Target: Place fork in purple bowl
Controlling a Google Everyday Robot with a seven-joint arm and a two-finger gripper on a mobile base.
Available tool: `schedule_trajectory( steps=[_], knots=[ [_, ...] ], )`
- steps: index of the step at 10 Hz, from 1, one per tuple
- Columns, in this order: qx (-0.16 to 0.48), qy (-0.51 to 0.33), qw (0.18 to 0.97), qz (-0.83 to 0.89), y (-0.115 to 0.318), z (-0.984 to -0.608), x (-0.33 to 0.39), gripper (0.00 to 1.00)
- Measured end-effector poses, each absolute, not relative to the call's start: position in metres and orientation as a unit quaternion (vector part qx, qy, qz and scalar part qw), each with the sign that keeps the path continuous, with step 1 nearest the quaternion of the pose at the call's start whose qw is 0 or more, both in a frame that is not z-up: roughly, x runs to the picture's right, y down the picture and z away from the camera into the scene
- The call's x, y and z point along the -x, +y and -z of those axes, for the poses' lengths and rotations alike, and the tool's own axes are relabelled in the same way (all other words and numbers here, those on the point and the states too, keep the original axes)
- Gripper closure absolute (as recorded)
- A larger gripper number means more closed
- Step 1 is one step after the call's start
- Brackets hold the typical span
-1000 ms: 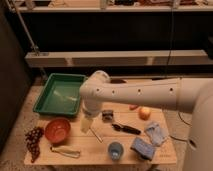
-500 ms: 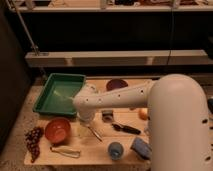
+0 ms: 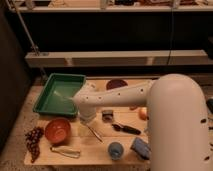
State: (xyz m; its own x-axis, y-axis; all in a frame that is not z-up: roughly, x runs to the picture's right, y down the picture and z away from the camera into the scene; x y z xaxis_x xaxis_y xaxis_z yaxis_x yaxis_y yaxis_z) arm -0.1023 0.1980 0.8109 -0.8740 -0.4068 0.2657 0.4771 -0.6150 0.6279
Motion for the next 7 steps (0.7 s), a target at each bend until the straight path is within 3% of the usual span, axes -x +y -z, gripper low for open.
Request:
schedule_trajectory(
  steps=[7],
  knots=[
    [0.061,-0.377,0.251,0.889,0.222,-0.823,0.096,0.2]
  ],
)
